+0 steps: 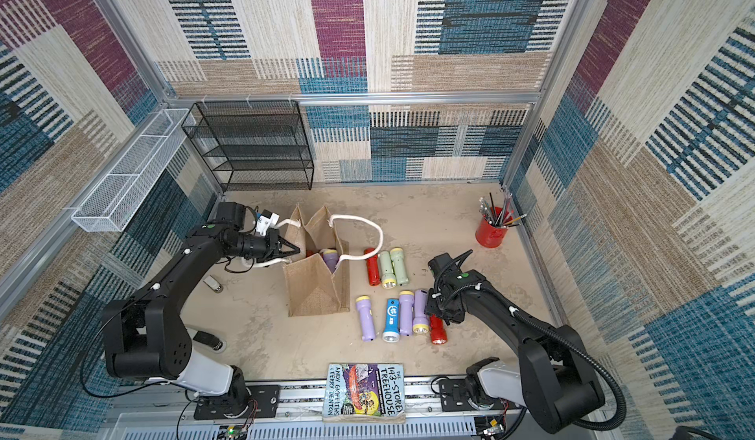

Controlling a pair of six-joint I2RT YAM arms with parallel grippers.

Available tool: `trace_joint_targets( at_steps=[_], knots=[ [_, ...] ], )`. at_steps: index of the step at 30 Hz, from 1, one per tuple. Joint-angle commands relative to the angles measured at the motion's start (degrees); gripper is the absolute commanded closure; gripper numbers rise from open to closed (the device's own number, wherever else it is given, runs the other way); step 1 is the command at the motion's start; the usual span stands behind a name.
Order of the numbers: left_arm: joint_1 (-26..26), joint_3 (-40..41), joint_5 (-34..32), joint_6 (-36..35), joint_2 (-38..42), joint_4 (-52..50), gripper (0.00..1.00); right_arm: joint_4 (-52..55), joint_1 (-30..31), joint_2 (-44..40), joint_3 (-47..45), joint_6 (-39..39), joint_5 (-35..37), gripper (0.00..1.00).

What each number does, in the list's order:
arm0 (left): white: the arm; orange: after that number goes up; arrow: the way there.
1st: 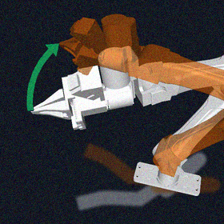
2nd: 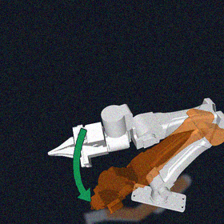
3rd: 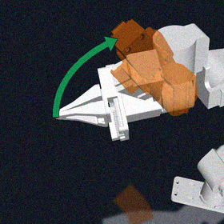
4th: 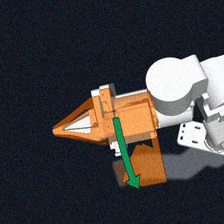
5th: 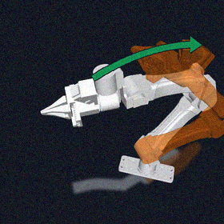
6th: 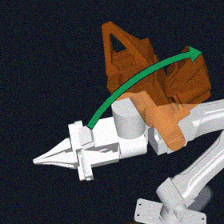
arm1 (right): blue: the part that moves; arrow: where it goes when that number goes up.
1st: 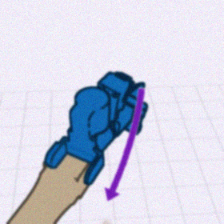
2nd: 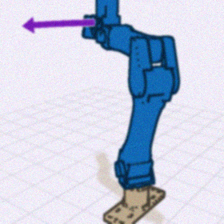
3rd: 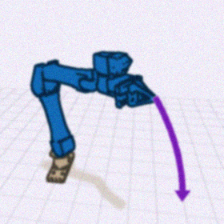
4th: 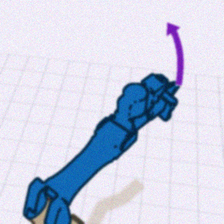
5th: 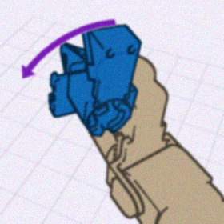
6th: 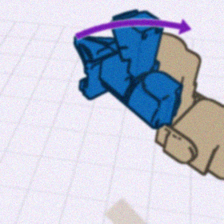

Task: Put the flashlights into the tote bags
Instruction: Pick up the flashlight from the center of the board.

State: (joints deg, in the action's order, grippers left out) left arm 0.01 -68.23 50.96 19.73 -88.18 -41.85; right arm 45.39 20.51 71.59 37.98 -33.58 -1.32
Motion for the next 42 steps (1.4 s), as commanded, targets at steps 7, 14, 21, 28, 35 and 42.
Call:
trace_joint_targets(
  at_steps=[7,14,21,28,35,42],
  knots=[
    [-0.1,-0.1,0.1,-0.1,-0.4,0.0,0.97,-2.8,0.1,2.0,-0.4,-0.5,-0.2,0.43],
    [0.0,0.2,0.1,-0.2,-0.1,-0.1,0.97,-3.9,0.2,2.6,-1.1,-1.7,0.0,0.45],
    [0.0,0.2,0.1,-0.2,-0.3,0.0,0.97,-4.0,1.8,5.3,-1.2,-1.7,1.0,0.46],
    [-0.1,0.2,0.1,-0.2,-0.4,0.0,0.97,-4.8,4.4,8.1,-1.1,-2.9,2.9,0.47],
    [-0.1,0.2,0.1,-0.2,-0.4,-0.2,0.97,-4.7,4.8,8.7,-1.0,-3.2,3.6,0.58],
    [-0.1,0.0,0.1,-0.1,-0.4,-0.3,0.97,-2.9,4.9,6.5,1.7,-3.4,6.6,0.62]
  ],
)
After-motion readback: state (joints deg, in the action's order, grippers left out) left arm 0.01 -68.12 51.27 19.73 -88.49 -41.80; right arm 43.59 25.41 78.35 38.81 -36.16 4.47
